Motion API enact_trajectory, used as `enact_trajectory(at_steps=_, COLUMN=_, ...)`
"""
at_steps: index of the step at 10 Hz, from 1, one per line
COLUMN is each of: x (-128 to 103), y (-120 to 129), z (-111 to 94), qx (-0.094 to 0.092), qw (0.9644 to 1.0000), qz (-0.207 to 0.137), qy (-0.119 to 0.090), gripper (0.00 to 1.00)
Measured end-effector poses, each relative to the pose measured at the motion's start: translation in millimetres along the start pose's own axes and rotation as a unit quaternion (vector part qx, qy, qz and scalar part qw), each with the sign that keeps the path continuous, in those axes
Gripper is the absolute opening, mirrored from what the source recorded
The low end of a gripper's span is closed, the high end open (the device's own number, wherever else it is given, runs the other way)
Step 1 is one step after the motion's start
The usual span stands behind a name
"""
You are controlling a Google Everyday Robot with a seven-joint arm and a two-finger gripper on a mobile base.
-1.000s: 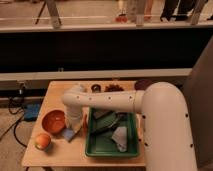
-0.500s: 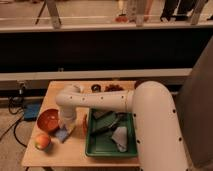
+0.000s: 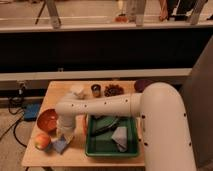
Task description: Wipe table surface with sponge
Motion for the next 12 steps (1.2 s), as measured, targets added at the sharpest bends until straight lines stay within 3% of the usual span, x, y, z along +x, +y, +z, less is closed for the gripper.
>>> enact_trajectory(at_steps=2, x=-9.5, y=6.2, z=4.7, qx=-0.01, qw=0.9999, qz=-0.005, qy=-0.002, gripper=0.0)
enact_trajectory(at_steps=4, x=-0.3, y=22.6, z=-0.6, qx=-0.018, qw=0.9997, qz=0.012, qy=0.009, gripper=0.0)
enact_trajectory(at_steps=6, x=13.9, y=36.9, z=-18.3, qx=-0.019, qw=0.999, qz=0.028, qy=0.029, gripper=0.0)
enact_trajectory(at_steps=9, x=28.8, y=35.4, z=-31.1, qx=-0.024, qw=0.9976, qz=0.044, qy=0.049, gripper=0.0)
enact_trajectory(at_steps=12, x=48.7, y=18.9, z=-28.4, qx=-0.026, qw=0.997, qz=0.053, qy=0.051, gripper=0.0)
